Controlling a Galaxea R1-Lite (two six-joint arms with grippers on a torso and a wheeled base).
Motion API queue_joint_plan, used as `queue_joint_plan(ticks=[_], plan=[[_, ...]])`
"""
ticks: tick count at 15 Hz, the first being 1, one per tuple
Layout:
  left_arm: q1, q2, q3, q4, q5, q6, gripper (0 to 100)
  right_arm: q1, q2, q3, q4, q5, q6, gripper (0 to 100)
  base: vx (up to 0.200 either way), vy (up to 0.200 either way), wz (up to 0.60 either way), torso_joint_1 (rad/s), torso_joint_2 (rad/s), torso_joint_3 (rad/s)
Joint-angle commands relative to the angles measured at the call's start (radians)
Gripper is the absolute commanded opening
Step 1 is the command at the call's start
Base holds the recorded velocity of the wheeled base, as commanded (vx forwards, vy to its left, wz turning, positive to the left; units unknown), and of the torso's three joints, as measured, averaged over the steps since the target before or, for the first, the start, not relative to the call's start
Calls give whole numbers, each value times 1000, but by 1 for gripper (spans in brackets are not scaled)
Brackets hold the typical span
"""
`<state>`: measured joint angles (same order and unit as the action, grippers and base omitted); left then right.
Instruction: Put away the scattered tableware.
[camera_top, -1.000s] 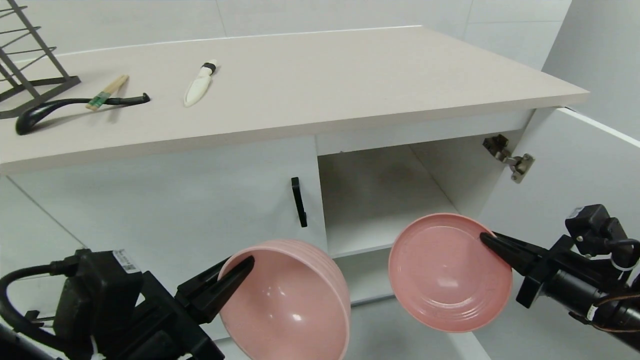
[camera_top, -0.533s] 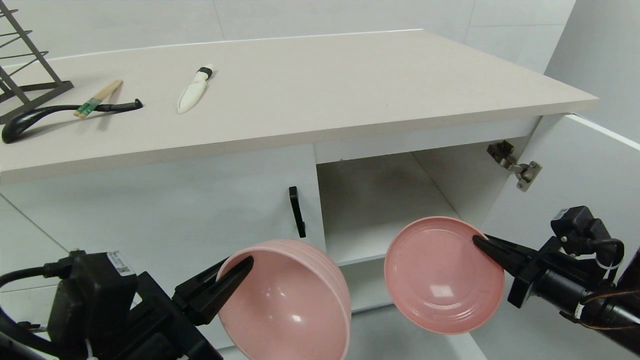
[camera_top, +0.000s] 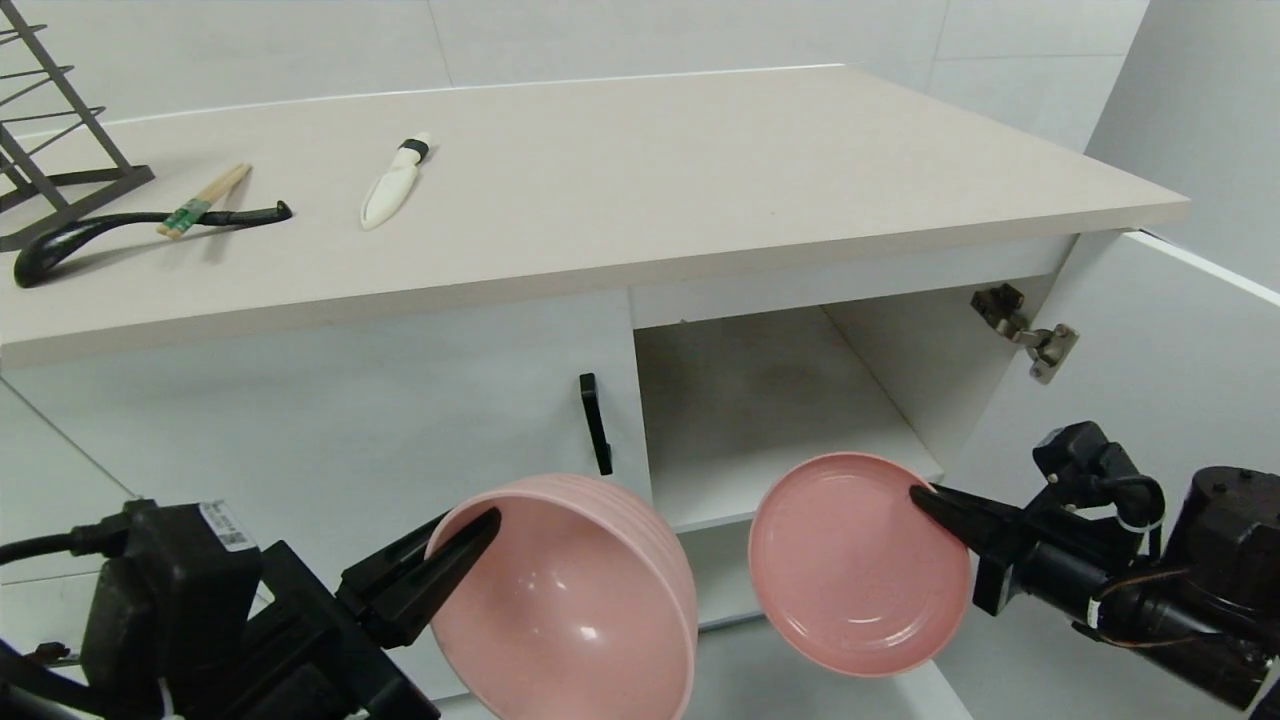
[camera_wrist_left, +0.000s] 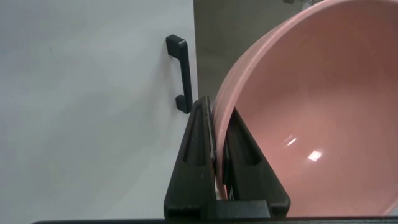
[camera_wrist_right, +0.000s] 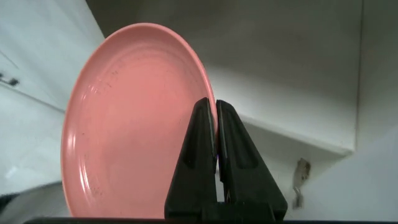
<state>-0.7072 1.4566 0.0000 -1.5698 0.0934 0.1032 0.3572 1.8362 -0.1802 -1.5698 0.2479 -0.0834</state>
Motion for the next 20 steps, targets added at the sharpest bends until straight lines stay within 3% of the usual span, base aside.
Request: queue_joint_plan(ticks=[1,9,12,15,20], plan=[[8,-7,0,-1,6,13,0,8,74,-91,-1,1,44,0,0,0,0,0,0,0],[38,-78,0,-1,8,20,0,12,293,-355,-1,-4,254,0,0,0,0,0,0,0],[40,-140,0,70,16,18,0,12,376,-421,-1,-6,260,0,0,0,0,0,0,0],[77,-211,0,155,16,13,0,11,439,-521,-1,-18,318,0,0,0,0,0,0,0],[111,-229,0,191,16,4,0,-4,537,-617,-1,-38,327,0,0,0,0,0,0,0]])
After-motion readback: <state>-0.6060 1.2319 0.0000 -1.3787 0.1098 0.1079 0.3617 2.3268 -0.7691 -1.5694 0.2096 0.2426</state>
